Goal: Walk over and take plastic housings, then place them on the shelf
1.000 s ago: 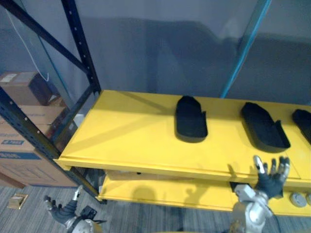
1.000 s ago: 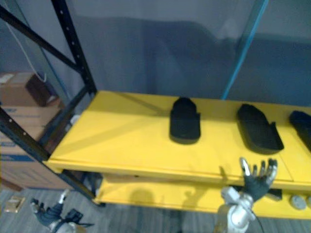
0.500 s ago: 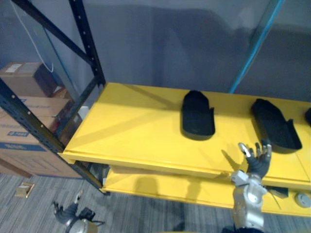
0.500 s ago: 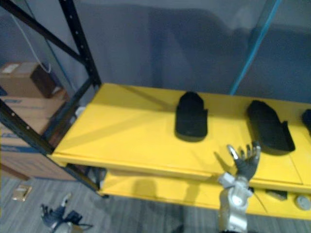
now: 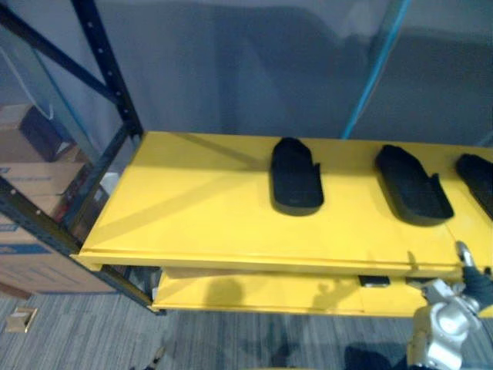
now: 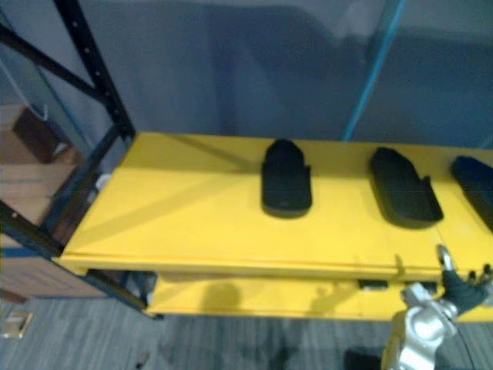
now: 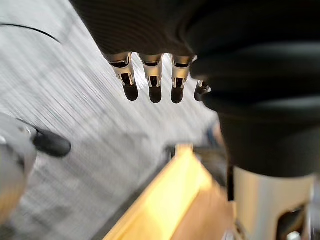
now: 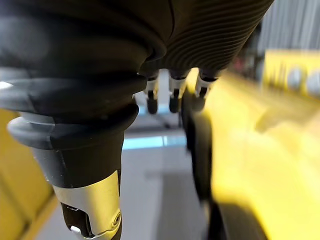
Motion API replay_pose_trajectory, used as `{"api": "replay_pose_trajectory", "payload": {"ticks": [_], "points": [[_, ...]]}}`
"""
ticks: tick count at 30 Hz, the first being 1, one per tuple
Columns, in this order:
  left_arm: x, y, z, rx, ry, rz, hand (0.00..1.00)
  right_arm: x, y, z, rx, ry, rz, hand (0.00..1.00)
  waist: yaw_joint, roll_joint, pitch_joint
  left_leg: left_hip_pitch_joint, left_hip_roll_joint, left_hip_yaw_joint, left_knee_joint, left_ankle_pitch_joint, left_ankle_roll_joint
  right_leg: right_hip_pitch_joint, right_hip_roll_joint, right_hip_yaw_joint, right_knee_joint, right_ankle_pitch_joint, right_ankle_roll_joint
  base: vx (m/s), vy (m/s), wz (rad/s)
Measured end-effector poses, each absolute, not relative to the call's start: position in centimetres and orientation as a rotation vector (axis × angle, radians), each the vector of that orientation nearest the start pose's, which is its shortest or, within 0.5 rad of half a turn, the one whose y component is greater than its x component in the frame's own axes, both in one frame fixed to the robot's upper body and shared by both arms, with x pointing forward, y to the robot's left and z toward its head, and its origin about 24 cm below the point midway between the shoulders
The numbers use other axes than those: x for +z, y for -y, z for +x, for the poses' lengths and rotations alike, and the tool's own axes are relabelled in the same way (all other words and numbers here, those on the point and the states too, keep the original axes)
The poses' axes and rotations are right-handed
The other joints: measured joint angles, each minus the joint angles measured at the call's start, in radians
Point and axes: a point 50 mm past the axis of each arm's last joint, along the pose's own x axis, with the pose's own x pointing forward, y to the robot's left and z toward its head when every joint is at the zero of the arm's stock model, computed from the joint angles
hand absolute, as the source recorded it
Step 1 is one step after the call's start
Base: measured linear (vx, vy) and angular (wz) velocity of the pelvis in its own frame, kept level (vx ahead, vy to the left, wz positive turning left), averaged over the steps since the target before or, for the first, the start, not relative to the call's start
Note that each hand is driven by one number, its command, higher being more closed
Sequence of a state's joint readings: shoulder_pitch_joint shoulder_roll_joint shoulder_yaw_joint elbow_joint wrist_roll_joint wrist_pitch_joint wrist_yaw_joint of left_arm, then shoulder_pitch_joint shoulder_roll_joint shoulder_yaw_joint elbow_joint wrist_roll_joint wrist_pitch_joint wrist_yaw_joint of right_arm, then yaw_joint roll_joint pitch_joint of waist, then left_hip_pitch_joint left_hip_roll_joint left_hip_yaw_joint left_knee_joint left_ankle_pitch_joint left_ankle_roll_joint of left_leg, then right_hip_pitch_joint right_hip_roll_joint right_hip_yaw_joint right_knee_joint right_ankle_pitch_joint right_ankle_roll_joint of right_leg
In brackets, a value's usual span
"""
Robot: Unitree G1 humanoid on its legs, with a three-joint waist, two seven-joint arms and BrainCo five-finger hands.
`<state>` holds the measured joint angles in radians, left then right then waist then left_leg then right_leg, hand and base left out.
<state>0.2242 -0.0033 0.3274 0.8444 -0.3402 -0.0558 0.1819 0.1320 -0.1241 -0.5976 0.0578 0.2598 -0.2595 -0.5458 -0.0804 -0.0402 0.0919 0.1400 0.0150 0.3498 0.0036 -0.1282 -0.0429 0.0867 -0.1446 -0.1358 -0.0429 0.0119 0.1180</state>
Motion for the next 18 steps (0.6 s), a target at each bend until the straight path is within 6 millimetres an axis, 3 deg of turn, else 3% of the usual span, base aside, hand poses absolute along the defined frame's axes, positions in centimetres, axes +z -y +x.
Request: {"api": "replay_pose_trajectory", "payload": {"ticks": [3, 9, 11, 12, 14, 18], "points": [[-15.1, -20.8, 7.8, 0.575, -0.977, -0.255, 0.0, 4.8, 33.8, 13.8, -1.215, 0.188, 0.053, 0.0, -0.038, -0.001, 0.001, 0.009, 0.015, 0.078, 0.007, -0.017, -0.007, -0.034, 0.019, 0.076, 0.002, 0.013, -0.004, 0.0, 0.002, -0.81], [-15.0, -19.3, 9.3, 0.363, -0.98, -0.111, 0.0, 6.1, 32.8, 12.0, -1.173, 0.245, 0.034, 0.0, -0.079, 0.005, 0.001, 0.042, 0.08, 0.348, 0.095, -0.104, -0.049, -0.11, 0.096, 0.318, -0.012, 0.061, -0.017, 0.04, -0.007, -1.35], [-14.7, -19.1, 10.7, 0.313, -0.951, -0.083, 0.0, 5.8, 32.9, 11.2, -1.169, 0.22, 0.014, 0.0, -0.116, 0.003, 0.003, 0.048, 0.096, 0.41, 0.113, -0.117, -0.059, -0.122, 0.114, 0.345, -0.034, 0.083, -0.034, 0.07, -0.031, -0.96], [-14.4, -18.8, 12.1, 0.278, -0.922, -0.071, 0.0, 5.5, 32.9, 10.9, -1.169, 0.202, 0.009, 0.0, -0.133, 0.01, 0.007, 0.056, 0.104, 0.425, 0.114, -0.117, -0.06, -0.129, 0.126, 0.345, -0.036, 0.091, -0.04, 0.09, -0.059, -0.78], [-14.0, -18.3, 13.4, 0.246, -0.891, -0.07, 0.0, 5.3, 32.9, 10.7, -1.162, 0.195, 0.004, 0.0, -0.14, 0.009, 0.007, 0.06, 0.107, 0.422, 0.114, -0.117, -0.06, -0.132, 0.134, 0.345, -0.036, 0.096, -0.038, 0.08, -0.061, -0.39], [-13.0, -16.4, 16.5, 0.144, -0.818, -0.075, 0.0, 4.9, 32.5, 11.5, -1.116, 0.21, 0.019, 0.0, -0.154, 0.036, 0.024, 0.054, 0.107, 0.36, 0.122, -0.119, -0.057, -0.137, 0.149, 0.352, -0.036, 0.102, -0.043, 0.07, -0.065, -0.19]]}}
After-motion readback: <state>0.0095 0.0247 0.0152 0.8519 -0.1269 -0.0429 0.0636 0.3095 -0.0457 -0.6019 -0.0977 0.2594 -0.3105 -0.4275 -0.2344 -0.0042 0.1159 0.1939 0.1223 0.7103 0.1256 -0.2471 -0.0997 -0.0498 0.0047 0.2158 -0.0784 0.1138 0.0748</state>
